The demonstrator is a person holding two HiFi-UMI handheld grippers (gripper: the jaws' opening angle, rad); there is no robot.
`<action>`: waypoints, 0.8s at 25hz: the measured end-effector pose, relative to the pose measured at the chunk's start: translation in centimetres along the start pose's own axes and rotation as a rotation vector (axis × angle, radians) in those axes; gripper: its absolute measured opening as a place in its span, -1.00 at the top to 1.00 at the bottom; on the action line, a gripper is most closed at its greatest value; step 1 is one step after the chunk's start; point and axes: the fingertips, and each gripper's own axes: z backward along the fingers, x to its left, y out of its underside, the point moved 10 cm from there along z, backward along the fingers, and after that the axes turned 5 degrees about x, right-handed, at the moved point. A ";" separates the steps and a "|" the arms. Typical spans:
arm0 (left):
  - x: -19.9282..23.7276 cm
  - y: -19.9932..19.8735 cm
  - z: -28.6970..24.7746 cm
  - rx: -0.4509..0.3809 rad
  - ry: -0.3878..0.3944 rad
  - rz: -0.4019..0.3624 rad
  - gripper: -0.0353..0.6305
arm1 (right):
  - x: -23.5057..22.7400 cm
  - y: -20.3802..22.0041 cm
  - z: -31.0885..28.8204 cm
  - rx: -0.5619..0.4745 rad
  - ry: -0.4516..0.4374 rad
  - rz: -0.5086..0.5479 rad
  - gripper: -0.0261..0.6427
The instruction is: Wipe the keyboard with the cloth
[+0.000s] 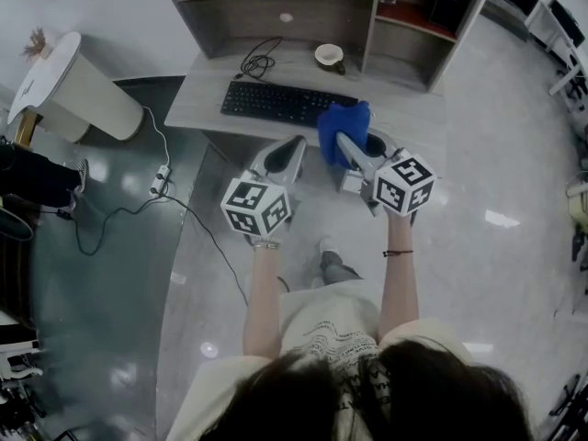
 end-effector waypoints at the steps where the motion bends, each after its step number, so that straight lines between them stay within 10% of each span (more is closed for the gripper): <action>1: 0.2 -0.1 -0.5 0.002 0.000 -0.001 0.88 | -0.4 -0.2 -0.2 0.002 -0.005 0.000 0.75; 20: 3.3 -1.5 -7.6 0.033 -0.022 0.005 0.88 | -8.2 -1.9 -3.8 0.023 -0.056 -0.049 0.75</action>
